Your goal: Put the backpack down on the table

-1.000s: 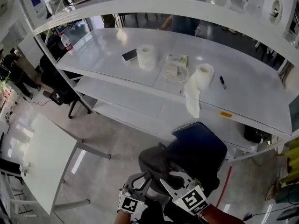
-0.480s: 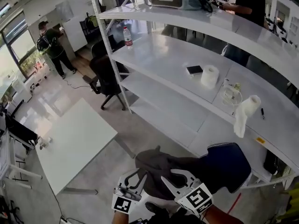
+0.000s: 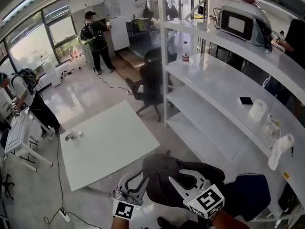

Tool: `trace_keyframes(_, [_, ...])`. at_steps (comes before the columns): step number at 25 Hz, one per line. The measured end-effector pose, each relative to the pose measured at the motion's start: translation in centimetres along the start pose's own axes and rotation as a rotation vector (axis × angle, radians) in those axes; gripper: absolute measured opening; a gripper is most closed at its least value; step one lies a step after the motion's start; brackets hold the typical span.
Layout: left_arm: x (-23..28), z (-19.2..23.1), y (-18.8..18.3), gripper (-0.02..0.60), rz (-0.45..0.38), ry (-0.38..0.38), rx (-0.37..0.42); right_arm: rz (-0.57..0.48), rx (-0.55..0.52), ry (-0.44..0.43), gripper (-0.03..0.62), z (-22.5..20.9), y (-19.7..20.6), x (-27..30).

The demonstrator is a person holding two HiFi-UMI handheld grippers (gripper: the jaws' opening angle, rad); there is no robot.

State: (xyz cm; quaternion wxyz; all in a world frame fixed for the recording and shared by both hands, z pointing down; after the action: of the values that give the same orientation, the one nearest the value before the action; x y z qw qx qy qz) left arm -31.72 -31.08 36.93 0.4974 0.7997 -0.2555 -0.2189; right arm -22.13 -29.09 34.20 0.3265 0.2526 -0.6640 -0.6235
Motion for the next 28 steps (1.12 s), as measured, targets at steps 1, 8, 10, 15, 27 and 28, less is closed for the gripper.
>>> trace_keyframes(1, [-0.8, 1.5, -0.2, 0.098, 0.008, -0.027, 0.015, -0.005, -0.018, -0.041, 0.067, 0.8, -0.7, 1.7])
trace_keyframes(8, [-5.7, 10.8, -0.3, 0.098, 0.063, -0.212, 0.058, -0.071, -0.060, -0.342, 0.067, 5.1, -6.8, 12.2])
trace_keyframes(10, [-6.2, 13.3, -0.1, 0.098, 0.070, -0.263, 0.089, -0.101, -0.035, -0.419, 0.067, 5.2, -8.5, 15.9])
trace_keyframes(15, [-6.8, 20.3, 2.7, 0.086, 0.155, -0.429, 0.135, -0.085, 0.059, -0.585, 0.067, 4.0, -9.5, 27.6])
trace_keyframes(27, [-5.8, 27.0, 11.7, 0.086, 0.298, -0.547, 0.088, 0.373, 0.024, -0.361, 0.180, -8.5, 6.4, 48.9])
trace_keyframes(28, [-5.6, 26.9, 12.3, 0.086, 0.305, -0.543, 0.077, 0.409, 0.017, -0.329, 0.187, -9.8, 7.7, 48.9])
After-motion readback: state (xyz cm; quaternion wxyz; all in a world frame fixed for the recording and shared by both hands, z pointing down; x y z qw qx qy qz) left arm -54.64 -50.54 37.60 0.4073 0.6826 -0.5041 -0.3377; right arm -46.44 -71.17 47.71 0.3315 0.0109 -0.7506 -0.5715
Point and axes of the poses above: the fingertips, and each gripper's own axes: x forward along the fingers, z to its left, y out of its underside, the point moved 1 cm from there along -x, backward along the fingers, and after that the axes turned 6 degrees about -z, right-handed, at the moved point
